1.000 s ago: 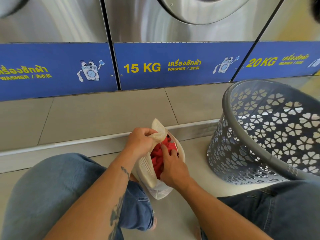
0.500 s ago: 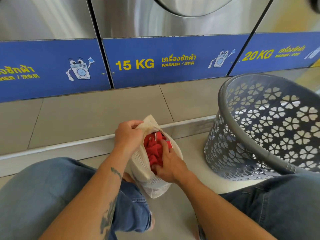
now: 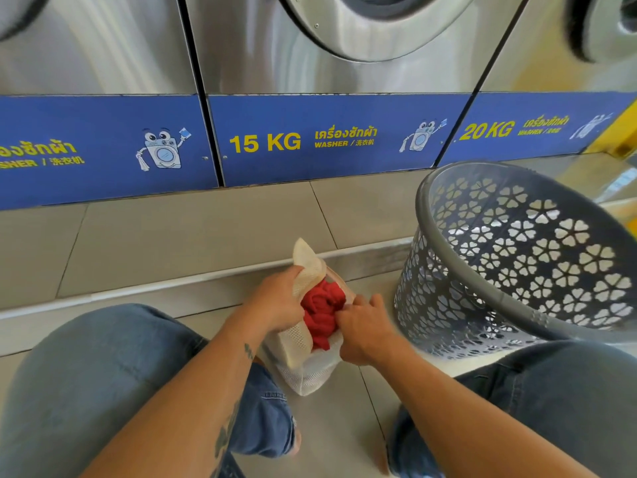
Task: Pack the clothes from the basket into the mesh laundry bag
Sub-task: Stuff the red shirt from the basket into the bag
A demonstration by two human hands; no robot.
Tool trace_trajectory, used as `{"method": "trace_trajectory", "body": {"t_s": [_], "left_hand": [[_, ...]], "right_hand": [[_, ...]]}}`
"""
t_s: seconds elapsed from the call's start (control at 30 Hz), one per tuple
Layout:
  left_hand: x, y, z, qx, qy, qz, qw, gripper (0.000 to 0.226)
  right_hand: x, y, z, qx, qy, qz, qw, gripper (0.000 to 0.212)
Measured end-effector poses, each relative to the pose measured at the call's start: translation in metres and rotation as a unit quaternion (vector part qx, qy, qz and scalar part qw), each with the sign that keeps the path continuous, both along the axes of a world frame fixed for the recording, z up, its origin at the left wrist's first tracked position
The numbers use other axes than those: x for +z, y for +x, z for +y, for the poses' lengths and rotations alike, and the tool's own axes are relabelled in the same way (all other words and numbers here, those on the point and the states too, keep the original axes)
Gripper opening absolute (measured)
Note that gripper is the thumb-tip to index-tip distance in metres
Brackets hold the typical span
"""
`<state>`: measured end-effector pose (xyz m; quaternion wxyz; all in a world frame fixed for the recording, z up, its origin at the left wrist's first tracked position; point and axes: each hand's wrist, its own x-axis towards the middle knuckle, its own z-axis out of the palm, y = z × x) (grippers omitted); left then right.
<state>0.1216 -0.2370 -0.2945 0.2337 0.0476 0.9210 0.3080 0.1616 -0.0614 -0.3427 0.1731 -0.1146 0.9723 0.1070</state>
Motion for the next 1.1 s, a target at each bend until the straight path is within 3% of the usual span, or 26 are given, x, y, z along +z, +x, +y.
{"method": "trace_trajectory", "body": {"t_s": [0.07,0.17,0.37,0.5,0.7,0.87,1.0,1.1], "left_hand": [[-0.004,0.003,0.001,-0.022,-0.025,-0.008,0.999,0.09],[-0.005,0.006,0.002,-0.031,-0.034,-0.015,0.999,0.091],[-0.002,0.0,-0.001,0.026,-0.02,0.047,0.998,0.073],[0.001,-0.01,-0.008,0.104,0.005,0.096,0.99,0.054],[-0.002,-0.011,-0.007,0.128,-0.007,0.103,0.986,0.052],[-0.003,-0.012,-0.004,0.129,-0.025,0.098,0.987,0.057],[-0.001,-0.011,-0.008,0.141,-0.012,0.092,0.986,0.052],[0.0,-0.011,-0.011,0.153,0.01,0.093,0.984,0.043]], "right_hand": [[-0.002,0.007,0.004,0.012,0.035,-0.028,0.999,0.028],[0.002,0.009,0.012,0.022,0.01,-0.013,1.0,0.023],[0.007,0.011,0.021,-0.014,-0.218,0.071,0.973,0.015],[-0.001,0.009,0.021,-0.045,-0.284,0.15,0.946,0.014],[-0.002,0.016,0.003,0.034,-0.276,0.129,0.952,0.03],[-0.023,0.035,-0.022,0.13,-0.174,0.067,0.974,0.062],[-0.023,0.036,-0.03,0.086,-0.124,0.012,0.988,0.056],[-0.013,0.03,-0.03,0.052,-0.148,0.007,0.988,0.042]]}}
